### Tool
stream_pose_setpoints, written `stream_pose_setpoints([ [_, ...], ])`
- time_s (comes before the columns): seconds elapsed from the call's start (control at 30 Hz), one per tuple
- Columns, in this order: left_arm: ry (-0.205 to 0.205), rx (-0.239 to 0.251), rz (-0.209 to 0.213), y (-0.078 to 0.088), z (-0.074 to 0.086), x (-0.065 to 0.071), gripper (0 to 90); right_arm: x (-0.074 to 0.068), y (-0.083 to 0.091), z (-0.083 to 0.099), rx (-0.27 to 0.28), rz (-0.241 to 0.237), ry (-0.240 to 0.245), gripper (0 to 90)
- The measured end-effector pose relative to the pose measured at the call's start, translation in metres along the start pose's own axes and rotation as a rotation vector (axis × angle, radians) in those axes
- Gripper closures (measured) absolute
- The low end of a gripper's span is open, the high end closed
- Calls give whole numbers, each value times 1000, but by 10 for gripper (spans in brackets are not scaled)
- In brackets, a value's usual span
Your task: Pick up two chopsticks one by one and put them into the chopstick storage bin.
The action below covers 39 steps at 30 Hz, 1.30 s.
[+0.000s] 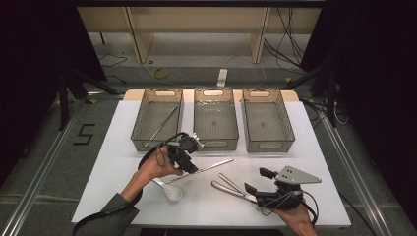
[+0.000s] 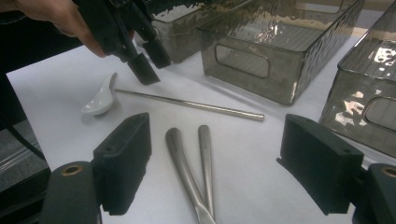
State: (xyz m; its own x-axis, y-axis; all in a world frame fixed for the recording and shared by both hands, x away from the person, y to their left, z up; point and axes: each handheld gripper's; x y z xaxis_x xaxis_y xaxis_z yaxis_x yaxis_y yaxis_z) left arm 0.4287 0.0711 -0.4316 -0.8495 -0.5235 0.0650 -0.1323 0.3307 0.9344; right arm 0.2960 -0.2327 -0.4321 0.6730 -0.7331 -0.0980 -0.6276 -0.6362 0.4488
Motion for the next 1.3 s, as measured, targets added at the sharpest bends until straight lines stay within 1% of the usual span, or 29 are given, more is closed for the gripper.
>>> stream_pose_setpoints([
  [0.2,-5,-24,5,-8,-2,-1,563,0,0,0,-4,-1,3,256],
  [0.4,-17,-30,17,-13,-4,-1,621,0,0,0,-3,-1,2,255],
  [0.67,-27,-40,30,-17,-4,1,659,0,0,0,-5,-1,0,256],
  [0.73,-20,-40,35,-20,-4,1,667,0,0,0,-4,0,1,255],
  [0.8,-28,-52,33,-22,-4,1,689,0,0,0,-5,-1,-1,255],
  [0.9,-36,-56,34,-25,-4,0,718,0,-1,0,-6,-3,2,255],
  [1.0,-35,-57,28,-28,-3,0,741,0,-1,0,-5,-4,2,256],
  [1.1,-40,-68,29,-31,-2,-1,766,1,-1,0,-5,-4,0,256],
  [1.3,-55,-70,14,-32,-2,1,788,1,-1,0,-3,-3,-1,255],
])
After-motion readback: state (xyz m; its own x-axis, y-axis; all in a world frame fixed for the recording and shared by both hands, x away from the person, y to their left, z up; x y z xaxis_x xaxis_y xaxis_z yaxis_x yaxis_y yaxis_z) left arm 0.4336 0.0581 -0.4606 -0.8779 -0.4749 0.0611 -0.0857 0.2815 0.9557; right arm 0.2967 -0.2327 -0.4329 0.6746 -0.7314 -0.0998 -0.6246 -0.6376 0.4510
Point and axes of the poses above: each handheld gripper's, and its own axes: y roughly backward along the jaws, z roughly out of its underside, x roughly to its right, and after that the axes turned 2 degrees about z, right-handed
